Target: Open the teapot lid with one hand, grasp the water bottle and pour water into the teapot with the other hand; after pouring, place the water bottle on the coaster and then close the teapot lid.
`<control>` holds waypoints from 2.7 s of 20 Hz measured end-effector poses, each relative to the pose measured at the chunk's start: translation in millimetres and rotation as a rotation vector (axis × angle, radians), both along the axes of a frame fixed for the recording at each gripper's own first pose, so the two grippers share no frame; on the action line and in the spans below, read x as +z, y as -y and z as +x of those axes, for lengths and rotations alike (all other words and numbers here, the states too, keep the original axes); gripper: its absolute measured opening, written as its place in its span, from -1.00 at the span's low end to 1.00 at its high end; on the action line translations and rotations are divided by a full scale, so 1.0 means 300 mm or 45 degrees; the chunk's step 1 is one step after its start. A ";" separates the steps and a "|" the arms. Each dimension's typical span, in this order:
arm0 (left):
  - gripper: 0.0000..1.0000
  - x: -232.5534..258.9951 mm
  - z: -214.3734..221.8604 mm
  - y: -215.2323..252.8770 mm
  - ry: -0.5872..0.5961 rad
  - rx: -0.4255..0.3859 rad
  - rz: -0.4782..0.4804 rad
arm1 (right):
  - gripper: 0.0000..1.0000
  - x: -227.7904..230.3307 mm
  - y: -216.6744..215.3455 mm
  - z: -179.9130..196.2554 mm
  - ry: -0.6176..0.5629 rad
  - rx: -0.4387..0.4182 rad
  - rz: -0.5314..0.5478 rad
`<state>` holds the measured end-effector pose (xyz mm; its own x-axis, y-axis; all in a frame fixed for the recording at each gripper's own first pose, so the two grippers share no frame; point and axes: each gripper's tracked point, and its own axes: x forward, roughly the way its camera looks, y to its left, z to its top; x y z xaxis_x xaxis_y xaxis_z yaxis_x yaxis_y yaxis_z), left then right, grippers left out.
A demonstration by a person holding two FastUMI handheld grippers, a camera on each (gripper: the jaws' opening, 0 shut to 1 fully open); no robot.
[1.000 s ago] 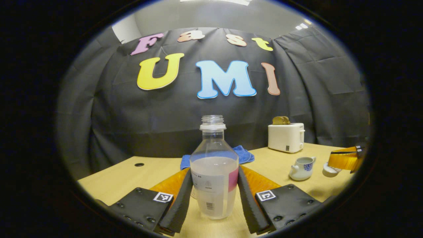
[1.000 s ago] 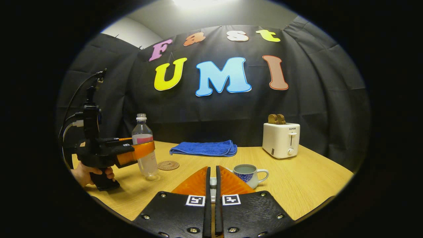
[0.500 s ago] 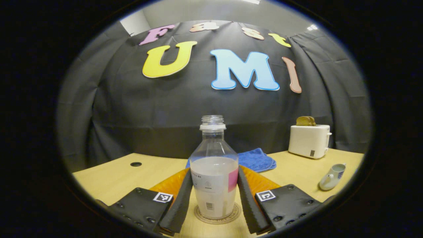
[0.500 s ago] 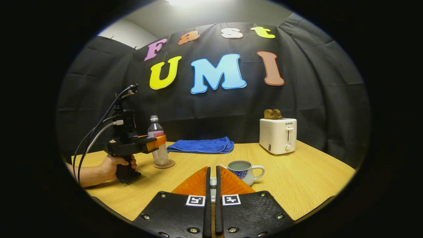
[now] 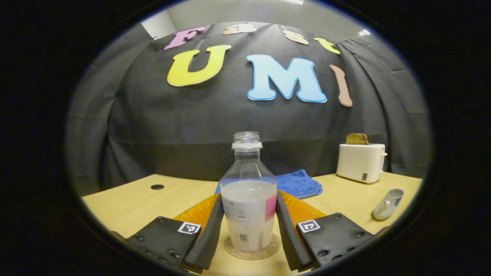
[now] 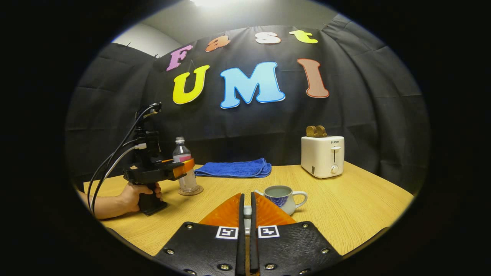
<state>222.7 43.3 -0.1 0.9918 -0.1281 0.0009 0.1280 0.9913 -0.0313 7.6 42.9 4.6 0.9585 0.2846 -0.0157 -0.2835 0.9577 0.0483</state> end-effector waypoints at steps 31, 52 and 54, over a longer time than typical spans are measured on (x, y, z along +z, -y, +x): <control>0.97 0.200 -0.594 -0.096 0.175 0.048 -0.125 | -0.91 0.032 0.106 0.390 0.002 -0.239 -0.067; 0.97 0.151 -0.661 -0.074 0.128 0.044 -0.069 | -0.46 0.118 0.113 0.349 0.103 -0.251 -0.071; 0.97 0.166 -0.678 -0.063 0.135 0.037 -0.063 | -0.43 0.168 0.119 0.302 0.144 -0.255 -0.088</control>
<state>19.4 62.3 49.8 0.9890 -0.0966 0.1118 0.1046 0.9922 -0.0681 98.3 7.1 55.1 0.9925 0.0904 0.0821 -0.0874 0.9954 -0.0403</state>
